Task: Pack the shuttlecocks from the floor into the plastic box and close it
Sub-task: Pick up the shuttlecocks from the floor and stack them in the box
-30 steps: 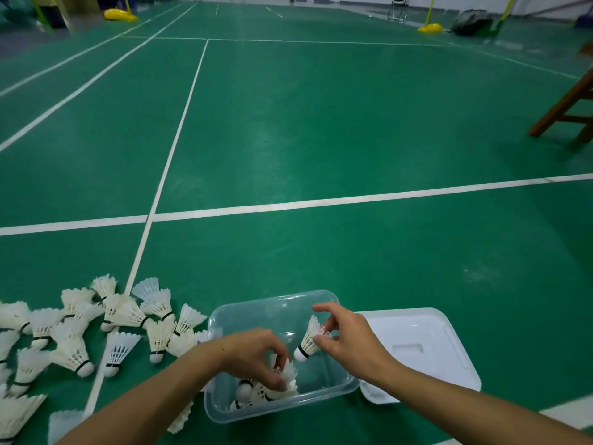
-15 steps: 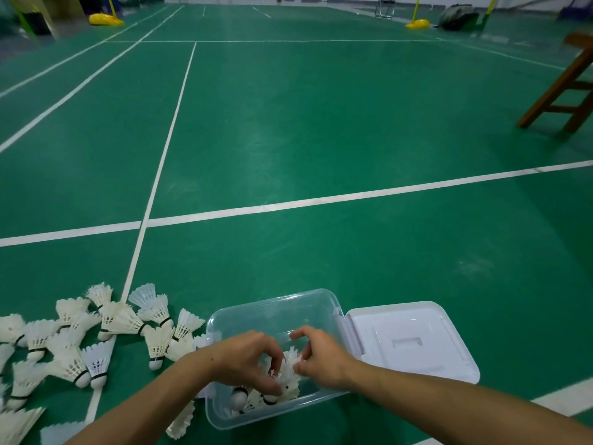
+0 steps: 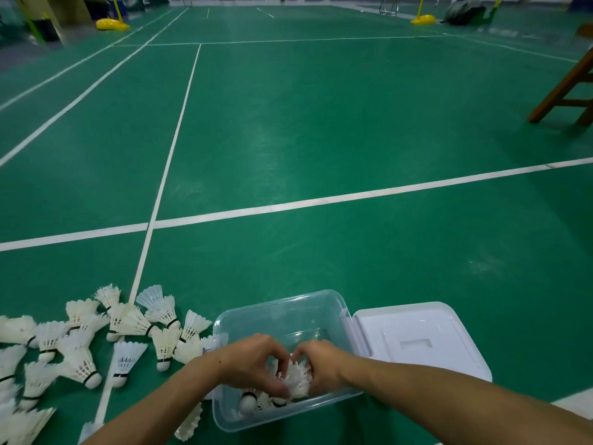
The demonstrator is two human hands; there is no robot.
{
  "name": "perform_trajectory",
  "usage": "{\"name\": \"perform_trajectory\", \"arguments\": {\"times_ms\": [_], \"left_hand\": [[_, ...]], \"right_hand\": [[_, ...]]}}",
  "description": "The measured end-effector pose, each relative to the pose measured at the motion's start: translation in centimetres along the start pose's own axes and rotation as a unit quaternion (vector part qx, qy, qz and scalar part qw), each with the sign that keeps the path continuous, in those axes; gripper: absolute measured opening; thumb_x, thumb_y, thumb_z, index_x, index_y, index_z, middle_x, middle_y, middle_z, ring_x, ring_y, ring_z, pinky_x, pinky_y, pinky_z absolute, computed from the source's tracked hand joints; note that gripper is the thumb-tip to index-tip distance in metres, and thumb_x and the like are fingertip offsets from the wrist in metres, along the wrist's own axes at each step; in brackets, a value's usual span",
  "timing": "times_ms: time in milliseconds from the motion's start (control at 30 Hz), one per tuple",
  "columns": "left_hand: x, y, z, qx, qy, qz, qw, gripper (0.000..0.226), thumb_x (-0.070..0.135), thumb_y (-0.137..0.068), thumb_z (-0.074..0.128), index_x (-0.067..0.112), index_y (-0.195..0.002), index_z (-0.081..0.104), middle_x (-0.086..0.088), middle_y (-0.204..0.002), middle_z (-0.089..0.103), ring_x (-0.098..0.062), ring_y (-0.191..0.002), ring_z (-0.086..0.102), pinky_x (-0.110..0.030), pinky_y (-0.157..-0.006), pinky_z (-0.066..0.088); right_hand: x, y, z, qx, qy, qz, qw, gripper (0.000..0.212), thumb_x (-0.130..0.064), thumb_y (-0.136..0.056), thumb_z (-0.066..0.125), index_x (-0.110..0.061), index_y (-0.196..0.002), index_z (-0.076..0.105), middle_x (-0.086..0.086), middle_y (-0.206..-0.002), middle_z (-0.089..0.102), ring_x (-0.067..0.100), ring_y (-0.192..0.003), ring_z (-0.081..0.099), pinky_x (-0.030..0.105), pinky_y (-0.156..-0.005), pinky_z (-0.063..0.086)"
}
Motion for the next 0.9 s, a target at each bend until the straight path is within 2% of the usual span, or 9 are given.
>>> {"name": "perform_trajectory", "arguments": {"times_ms": [167, 267, 400, 433, 533, 600, 767, 833, 900], "left_hand": [[0.4, -0.2, 0.2, -0.012, 0.033, 0.001, 0.999, 0.019, 0.042, -0.084, 0.084, 0.035, -0.088, 0.067, 0.016, -0.087, 0.067, 0.003, -0.073, 0.059, -0.021, -0.067, 0.048], [0.9, 0.0, -0.1, -0.009, 0.045, 0.000, 0.999, 0.018, 0.035, -0.087, 0.084, 0.032, -0.088, 0.066, 0.022, -0.078, 0.062, 0.009, -0.065, 0.056, -0.010, -0.062, 0.040], [1.1, 0.1, -0.4, 0.006, 0.067, -0.015, 0.998, 0.019, 0.034, -0.086, 0.085, 0.026, -0.086, 0.068, 0.029, -0.069, 0.062, 0.006, -0.061, 0.055, -0.010, -0.059, 0.039], [1.2, 0.1, -0.6, 0.017, 0.065, -0.017, 0.998, 0.021, 0.038, -0.085, 0.085, 0.025, -0.086, 0.069, 0.025, -0.072, 0.065, 0.004, -0.061, 0.054, -0.013, -0.060, 0.039], [1.1, 0.3, -1.3, 0.058, 0.047, -0.024, 0.997, 0.027, 0.049, -0.079, 0.086, 0.032, -0.078, 0.065, 0.007, -0.085, 0.071, -0.003, -0.068, 0.053, -0.025, -0.065, 0.042], [1.2, 0.4, -2.1, 0.085, 0.029, -0.023, 0.996, 0.029, 0.050, -0.077, 0.085, 0.037, -0.074, 0.060, 0.010, -0.081, 0.067, -0.003, -0.069, 0.052, -0.026, -0.064, 0.041], [4.3, 1.0, -4.5, 0.169, -0.044, 0.024, 0.984, 0.028, 0.051, -0.078, 0.082, 0.048, -0.077, 0.054, 0.020, -0.079, 0.060, 0.004, -0.075, 0.053, -0.015, -0.063, 0.037], [5.4, 0.9, -5.0, 0.192, -0.059, 0.020, 0.979, 0.035, 0.050, -0.078, 0.084, 0.041, -0.085, 0.051, 0.021, -0.084, 0.061, 0.003, -0.076, 0.053, -0.020, -0.064, 0.043], [6.2, 0.6, -5.1, 0.199, -0.071, 0.006, 0.977, 0.041, 0.052, -0.080, 0.083, 0.038, -0.096, 0.048, 0.021, -0.096, 0.063, 0.001, -0.082, 0.057, -0.028, -0.072, 0.053]], "right_hand": [[0.2, 0.1, 0.1, -0.023, 0.009, -0.008, 1.000, 0.073, -0.009, -0.088, 0.081, -0.016, -0.152, 0.045, 0.010, -0.142, 0.062, 0.028, -0.125, 0.063, 0.035, -0.106, 0.052], [0.6, 0.3, -0.3, -0.037, 0.015, -0.009, 0.999, 0.080, -0.011, -0.089, 0.081, -0.018, -0.158, 0.040, 0.009, -0.143, 0.061, 0.024, -0.121, 0.063, 0.031, -0.103, 0.050], [0.6, 0.6, -1.3, -0.055, 0.019, -0.001, 0.998, 0.089, -0.008, -0.089, 0.082, -0.020, -0.162, 0.032, 0.006, -0.139, 0.061, 0.027, -0.122, 0.062, 0.032, -0.095, 0.051], [0.5, 0.8, -1.7, -0.056, 0.012, 0.001, 0.998, 0.090, -0.009, -0.089, 0.082, -0.021, -0.162, 0.031, 0.007, -0.142, 0.060, 0.028, -0.126, 0.061, 0.032, -0.095, 0.051], [0.3, 1.5, -3.1, -0.035, -0.010, -0.005, 0.999, 0.091, -0.015, -0.088, 0.085, -0.021, -0.162, 0.032, 0.010, -0.153, 0.054, 0.030, -0.137, 0.056, 0.038, -0.110, 0.050], [0.4, 2.3, -4.3, -0.008, -0.052, -0.025, 0.998, 0.085, -0.018, -0.088, 0.085, -0.021, -0.159, 0.038, 0.009, -0.151, 0.056, 0.027, -0.132, 0.060, 0.039, -0.111, 0.051], [-0.4, 5.4, -6.3, 0.050, -0.264, -0.114, 0.956, 0.065, -0.030, -0.081, 0.093, -0.027, -0.137, 0.061, 0.004, -0.128, 0.065, 0.018, -0.106, 0.073, 0.032, -0.089, 0.063], [-0.5, 6.3, -6.5, 0.094, -0.296, -0.115, 0.944, 0.063, -0.031, -0.077, 0.095, -0.026, -0.132, 0.063, 0.005, -0.126, 0.063, 0.015, -0.097, 0.073, 0.032, -0.081, 0.064], [-0.3, 6.5, -6.7, 0.137, -0.303, -0.107, 0.937, 0.060, -0.029, -0.075, 0.095, -0.023, -0.126, 0.064, 0.005, -0.122, 0.064, 0.015, -0.091, 0.073, 0.036, -0.080, 0.065]]}}
Point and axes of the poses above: each hand's wrist, its own y-axis away from the middle knuckle, its own z-axis out of the palm, x = y × z, the point moved 3 cm from there along -y, towards the middle knuckle
